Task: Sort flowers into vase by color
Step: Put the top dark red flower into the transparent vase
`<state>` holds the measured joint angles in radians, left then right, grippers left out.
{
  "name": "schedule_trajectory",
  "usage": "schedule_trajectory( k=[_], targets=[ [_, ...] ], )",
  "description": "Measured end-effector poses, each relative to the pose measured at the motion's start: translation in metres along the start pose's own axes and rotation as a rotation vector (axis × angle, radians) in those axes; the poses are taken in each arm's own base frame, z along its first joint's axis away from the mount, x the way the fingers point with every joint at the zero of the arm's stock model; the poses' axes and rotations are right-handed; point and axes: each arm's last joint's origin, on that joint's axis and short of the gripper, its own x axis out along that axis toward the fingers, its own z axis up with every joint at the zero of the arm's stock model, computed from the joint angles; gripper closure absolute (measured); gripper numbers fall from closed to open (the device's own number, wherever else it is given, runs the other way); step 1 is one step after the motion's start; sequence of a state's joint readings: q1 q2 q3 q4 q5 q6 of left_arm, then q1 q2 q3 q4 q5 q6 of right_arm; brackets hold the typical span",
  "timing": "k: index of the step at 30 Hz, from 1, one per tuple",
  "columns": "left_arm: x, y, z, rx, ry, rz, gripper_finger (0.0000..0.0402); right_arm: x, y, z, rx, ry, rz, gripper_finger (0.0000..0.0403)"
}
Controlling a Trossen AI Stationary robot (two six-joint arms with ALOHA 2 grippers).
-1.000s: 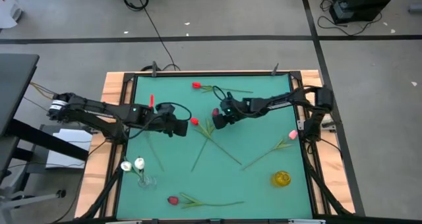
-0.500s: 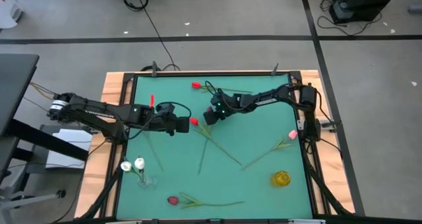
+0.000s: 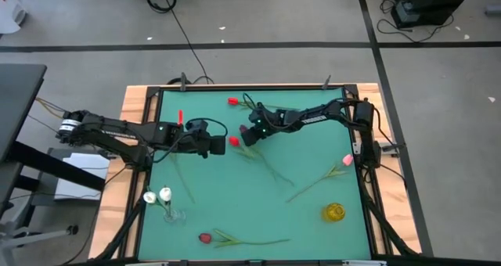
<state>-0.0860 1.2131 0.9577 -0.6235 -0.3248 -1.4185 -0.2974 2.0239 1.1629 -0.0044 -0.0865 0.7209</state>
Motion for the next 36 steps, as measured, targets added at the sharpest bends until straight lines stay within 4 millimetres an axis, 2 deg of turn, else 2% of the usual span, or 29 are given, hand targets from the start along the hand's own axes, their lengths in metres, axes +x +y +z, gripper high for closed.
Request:
schedule_trajectory(
  k=[3,7,12,17,22,25,30,36],
  targets=[
    [0.0,0.0,0.001,0.047,-0.018,0.003,0.0276,-0.009,0.005,0.005,-0.004,-0.017,0.022,0.0382],
    [-0.002,-0.001,-0.003,0.082,-0.047,0.0,0.0276,-0.03,0.016,0.014,-0.048,-0.087,0.048,0.0395],
    [-0.006,-0.001,-0.008,0.14,-0.039,-0.013,0.0276,-0.068,0.033,0.03,-0.089,-0.224,0.101,0.0396],
    [-0.008,-0.004,-0.012,0.207,-0.031,-0.04,0.0276,-0.111,0.053,0.047,-0.213,-0.396,0.223,0.0397],
    [-0.009,-0.015,-0.01,0.377,-0.075,-0.142,0.0276,-0.15,0.07,0.058,-0.297,-0.547,0.375,0.0397],
    [-0.01,-0.023,-0.004,0.423,-0.127,-0.207,0.0276,-0.168,0.078,0.059,-0.313,-0.608,0.437,0.0397],
    [-0.012,-0.038,0.009,0.525,-0.259,-0.336,0.0276,-0.186,0.087,0.057,-0.334,-0.648,0.498,0.0397],
    [-0.017,-0.053,0.021,0.665,-0.414,-0.434,0.0276,-0.192,0.102,0.048,-0.386,-0.665,0.604,0.0398]
  ],
)
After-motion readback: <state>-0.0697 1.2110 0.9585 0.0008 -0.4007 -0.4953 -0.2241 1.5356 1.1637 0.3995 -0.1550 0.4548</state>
